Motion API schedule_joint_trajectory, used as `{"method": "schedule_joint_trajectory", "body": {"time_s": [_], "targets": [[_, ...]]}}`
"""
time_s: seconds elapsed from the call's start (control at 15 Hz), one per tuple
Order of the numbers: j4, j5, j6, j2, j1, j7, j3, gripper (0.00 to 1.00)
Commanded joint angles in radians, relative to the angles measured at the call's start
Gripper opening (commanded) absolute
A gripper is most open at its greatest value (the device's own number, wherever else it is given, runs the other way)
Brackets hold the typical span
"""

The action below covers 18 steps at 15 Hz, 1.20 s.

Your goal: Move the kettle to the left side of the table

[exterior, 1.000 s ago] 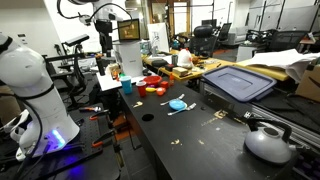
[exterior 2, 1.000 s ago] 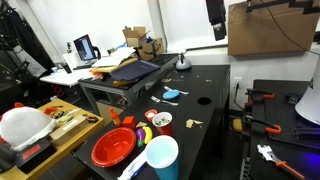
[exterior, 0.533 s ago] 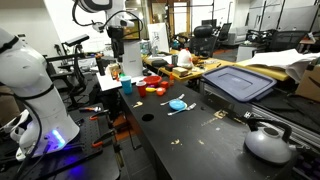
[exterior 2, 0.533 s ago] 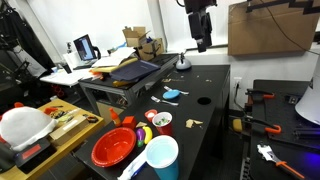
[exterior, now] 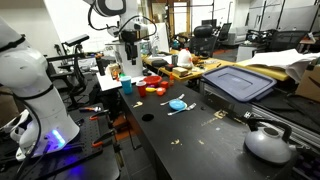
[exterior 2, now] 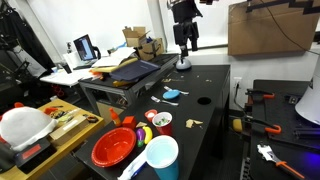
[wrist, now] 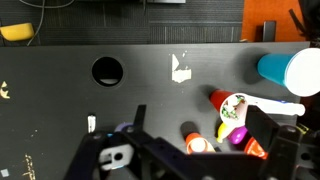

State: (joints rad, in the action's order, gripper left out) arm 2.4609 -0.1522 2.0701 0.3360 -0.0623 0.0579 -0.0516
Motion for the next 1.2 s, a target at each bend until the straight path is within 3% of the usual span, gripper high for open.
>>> {"method": "schedule_joint_trajectory", "body": {"time_s": [0.0, 0.67, 1.13], "targets": [[-0.073, 0.005, 0.04, -0.087, 0.025, -0.025, 0.029, 1.0], [-0.255, 0.012, 0.146, -0.323, 0.12, 0.026, 0.115, 1.0], [-0.327, 0.013, 0.164, -0.408, 0.145, 0.084, 0.136, 1.0]]}}
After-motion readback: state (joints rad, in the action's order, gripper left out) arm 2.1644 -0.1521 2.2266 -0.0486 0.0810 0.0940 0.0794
